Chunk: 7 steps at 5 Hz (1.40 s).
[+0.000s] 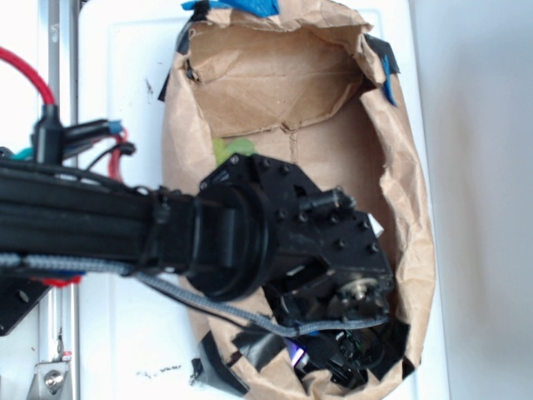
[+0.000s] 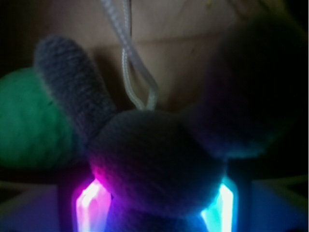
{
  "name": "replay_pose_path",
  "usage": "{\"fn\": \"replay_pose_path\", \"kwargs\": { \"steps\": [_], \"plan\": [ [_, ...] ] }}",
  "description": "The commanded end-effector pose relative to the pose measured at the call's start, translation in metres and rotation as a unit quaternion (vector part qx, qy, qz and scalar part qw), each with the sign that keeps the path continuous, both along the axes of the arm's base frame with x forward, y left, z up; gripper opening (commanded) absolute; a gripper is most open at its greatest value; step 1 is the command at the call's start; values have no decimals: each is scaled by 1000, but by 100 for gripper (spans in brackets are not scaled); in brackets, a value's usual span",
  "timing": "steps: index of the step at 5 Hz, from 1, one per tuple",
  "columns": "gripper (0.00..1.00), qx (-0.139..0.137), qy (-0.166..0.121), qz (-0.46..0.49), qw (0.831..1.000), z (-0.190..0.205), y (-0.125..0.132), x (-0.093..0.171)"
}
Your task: Grab the gray animal.
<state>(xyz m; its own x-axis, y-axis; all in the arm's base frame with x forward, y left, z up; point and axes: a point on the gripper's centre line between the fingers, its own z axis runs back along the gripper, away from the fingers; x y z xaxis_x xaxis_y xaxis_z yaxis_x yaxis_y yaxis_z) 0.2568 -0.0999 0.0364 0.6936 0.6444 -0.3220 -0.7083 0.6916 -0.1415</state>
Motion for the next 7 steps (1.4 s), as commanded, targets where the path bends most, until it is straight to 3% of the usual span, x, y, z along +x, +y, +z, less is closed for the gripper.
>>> {"fn": "replay_pose_path", "kwargs": {
  "steps": [1,2,3,4,6,7],
  "plan": [
    [0,39,-139,-32,989,66,35,28],
    [0,92,-192,-57,975,103,59,31],
    [0,136,-217,-79,963,132,67,23],
    [0,178,-222,-85,955,148,79,16],
    [0,166,-218,-176,945,158,93,0],
    [0,136,-224,-271,926,160,102,0]
  ]
}}
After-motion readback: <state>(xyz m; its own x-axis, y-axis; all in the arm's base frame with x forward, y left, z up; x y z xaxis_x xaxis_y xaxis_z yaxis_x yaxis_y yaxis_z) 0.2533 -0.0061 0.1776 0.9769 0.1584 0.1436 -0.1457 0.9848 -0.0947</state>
